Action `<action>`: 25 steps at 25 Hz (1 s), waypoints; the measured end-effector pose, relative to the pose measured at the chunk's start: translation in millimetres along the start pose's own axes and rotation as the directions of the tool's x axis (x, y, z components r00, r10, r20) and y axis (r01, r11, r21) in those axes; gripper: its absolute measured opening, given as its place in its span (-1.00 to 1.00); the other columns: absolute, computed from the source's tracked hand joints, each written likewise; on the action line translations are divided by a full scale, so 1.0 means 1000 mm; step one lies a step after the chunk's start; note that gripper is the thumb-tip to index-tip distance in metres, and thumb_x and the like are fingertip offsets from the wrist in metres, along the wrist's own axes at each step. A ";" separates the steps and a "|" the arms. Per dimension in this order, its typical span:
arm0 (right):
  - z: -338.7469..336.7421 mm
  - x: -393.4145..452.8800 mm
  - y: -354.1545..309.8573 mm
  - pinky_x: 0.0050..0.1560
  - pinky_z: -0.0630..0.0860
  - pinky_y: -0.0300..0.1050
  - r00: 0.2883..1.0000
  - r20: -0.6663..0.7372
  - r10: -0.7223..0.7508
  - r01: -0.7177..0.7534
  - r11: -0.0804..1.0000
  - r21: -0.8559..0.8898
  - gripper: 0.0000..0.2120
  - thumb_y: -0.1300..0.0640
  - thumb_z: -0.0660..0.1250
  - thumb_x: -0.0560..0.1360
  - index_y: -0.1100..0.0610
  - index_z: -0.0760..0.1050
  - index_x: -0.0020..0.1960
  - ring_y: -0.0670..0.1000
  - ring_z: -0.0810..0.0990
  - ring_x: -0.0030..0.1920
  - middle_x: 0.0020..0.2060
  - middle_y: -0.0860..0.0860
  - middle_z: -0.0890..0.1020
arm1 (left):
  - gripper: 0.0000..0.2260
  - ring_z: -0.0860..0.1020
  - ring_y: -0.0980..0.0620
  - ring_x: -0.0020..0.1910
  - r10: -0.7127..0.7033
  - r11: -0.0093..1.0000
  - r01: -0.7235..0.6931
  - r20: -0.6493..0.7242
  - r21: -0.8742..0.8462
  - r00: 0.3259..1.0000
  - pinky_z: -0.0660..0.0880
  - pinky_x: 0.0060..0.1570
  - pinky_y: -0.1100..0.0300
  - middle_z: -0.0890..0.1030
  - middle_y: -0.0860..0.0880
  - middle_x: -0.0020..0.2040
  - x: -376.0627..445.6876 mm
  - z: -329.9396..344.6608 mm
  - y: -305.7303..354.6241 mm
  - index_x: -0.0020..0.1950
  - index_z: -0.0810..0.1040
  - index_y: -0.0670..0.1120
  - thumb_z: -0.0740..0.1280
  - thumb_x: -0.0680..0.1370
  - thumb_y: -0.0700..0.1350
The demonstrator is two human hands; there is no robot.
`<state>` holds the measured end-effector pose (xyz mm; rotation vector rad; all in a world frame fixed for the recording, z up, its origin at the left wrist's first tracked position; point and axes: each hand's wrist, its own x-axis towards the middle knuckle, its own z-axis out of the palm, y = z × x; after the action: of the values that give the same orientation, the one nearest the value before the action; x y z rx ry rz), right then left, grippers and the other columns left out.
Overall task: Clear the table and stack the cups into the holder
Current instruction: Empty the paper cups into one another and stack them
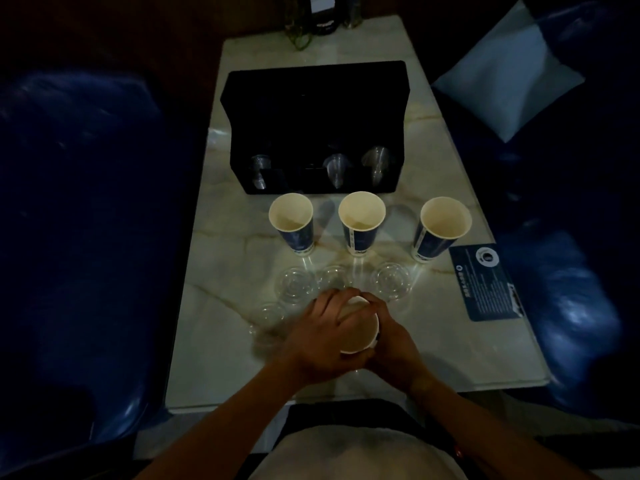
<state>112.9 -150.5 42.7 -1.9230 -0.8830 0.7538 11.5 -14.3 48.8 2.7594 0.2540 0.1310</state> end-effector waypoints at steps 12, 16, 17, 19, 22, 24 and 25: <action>0.002 0.001 0.007 -0.01 0.42 -0.32 0.999 0.027 0.043 -0.041 0.996 -0.078 0.00 -0.19 0.63 0.08 -0.37 0.12 0.35 -0.46 0.44 0.10 0.17 -0.52 0.41 | -0.54 0.48 -0.12 0.24 0.035 0.993 -0.026 -0.070 0.115 0.997 0.50 0.18 -0.12 0.55 -0.07 0.25 0.058 -0.063 -0.084 0.30 0.47 0.06 0.18 0.49 0.24; 0.003 0.002 0.003 0.06 0.54 -0.18 1.000 0.009 0.016 -0.015 0.995 -0.098 0.01 -0.21 0.62 0.11 -0.30 0.10 0.39 -0.29 0.47 0.15 0.23 -0.49 0.35 | -0.27 0.12 -0.32 0.48 -0.184 0.942 0.177 -0.001 0.284 0.983 0.21 0.37 -0.29 0.20 -0.14 0.52 0.108 -0.085 -0.127 0.49 0.21 0.15 0.36 0.38 0.27; 0.003 0.002 0.002 0.07 0.55 -0.15 1.000 0.008 0.007 -0.006 0.994 -0.105 0.01 -0.21 0.62 0.12 -0.30 0.10 0.40 -0.27 0.47 0.16 0.23 -0.51 0.33 | -0.19 0.03 -0.34 0.50 -0.241 0.933 0.215 0.056 0.289 0.969 0.17 0.37 -0.32 0.09 -0.12 0.56 0.116 -0.084 -0.134 0.52 0.10 0.19 0.40 0.36 0.27; 0.004 0.001 0.002 0.09 0.56 -0.12 1.000 -0.004 0.001 -0.002 0.993 -0.118 0.02 -0.22 0.60 0.13 -0.26 0.08 0.42 -0.26 0.45 0.18 0.23 -0.55 0.29 | -0.12 -0.01 -0.36 0.50 -0.291 0.930 0.239 0.166 0.280 0.942 0.19 0.34 -0.37 -0.02 -0.10 0.58 0.126 -0.078 -0.141 0.53 -0.01 0.24 0.44 0.35 0.23; 0.005 0.000 0.003 0.14 0.57 -0.07 1.000 -0.008 -0.005 0.004 0.990 -0.138 0.02 -0.21 0.60 0.15 -0.23 0.07 0.44 -0.21 0.47 0.21 0.26 -0.48 0.29 | -0.22 0.11 -0.36 0.46 -0.260 0.942 0.200 0.208 0.269 0.943 0.33 0.28 -0.36 0.06 -0.10 0.56 0.129 -0.073 -0.139 0.51 0.08 0.23 0.43 0.40 0.14; 0.006 0.001 0.004 0.14 0.58 -0.02 1.000 -0.010 -0.012 0.010 0.989 -0.146 0.02 -0.18 0.61 0.16 -0.21 0.07 0.44 -0.17 0.49 0.22 0.29 -0.39 0.33 | -0.32 0.22 -0.34 0.40 -0.226 0.947 0.180 0.152 0.264 0.962 0.40 0.22 -0.32 0.17 -0.13 0.51 0.126 -0.074 -0.139 0.48 0.18 0.20 0.42 0.42 0.08; 0.007 0.001 0.004 0.15 0.58 -0.01 1.000 -0.011 -0.013 0.012 0.989 -0.150 0.02 -0.17 0.61 0.16 -0.21 0.07 0.44 -0.16 0.49 0.23 0.30 -0.36 0.33 | -0.33 0.24 -0.33 0.38 -0.215 0.949 0.175 0.130 0.263 0.968 0.42 0.21 -0.31 0.19 -0.14 0.49 0.122 -0.077 -0.137 0.47 0.21 0.19 0.41 0.43 0.06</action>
<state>109.2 -148.1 36.5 -2.0495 -0.9674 0.6845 99.8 161.6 76.9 2.9509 0.5329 -0.1835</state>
